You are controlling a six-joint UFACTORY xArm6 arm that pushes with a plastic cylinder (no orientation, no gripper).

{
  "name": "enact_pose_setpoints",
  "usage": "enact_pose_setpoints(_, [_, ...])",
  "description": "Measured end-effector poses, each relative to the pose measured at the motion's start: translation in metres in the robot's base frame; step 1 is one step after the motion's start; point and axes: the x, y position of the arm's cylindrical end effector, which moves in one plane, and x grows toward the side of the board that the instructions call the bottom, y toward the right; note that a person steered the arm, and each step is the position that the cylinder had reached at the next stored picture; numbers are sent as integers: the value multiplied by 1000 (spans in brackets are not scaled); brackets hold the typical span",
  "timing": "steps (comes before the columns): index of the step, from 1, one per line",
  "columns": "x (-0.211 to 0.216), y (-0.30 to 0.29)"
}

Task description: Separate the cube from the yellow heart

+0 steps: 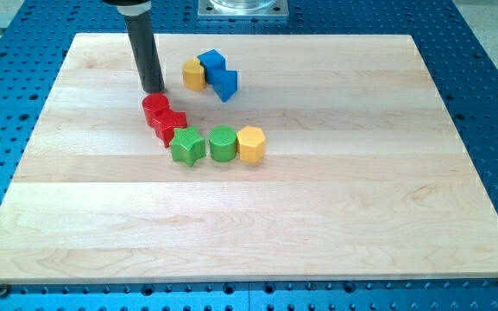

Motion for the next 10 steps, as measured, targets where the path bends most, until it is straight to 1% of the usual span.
enact_pose_setpoints(1, [-23,39])
enact_pose_setpoints(2, [-42,56])
enact_pose_setpoints(3, [-44,56])
enact_pose_setpoints(4, [-84,70])
enact_pose_setpoints(5, [-101,74])
enact_pose_setpoints(6, [-87,81])
enact_pose_setpoints(7, [-49,89])
enact_pose_setpoints(8, [-50,114])
enact_pose_setpoints(10, [-52,120])
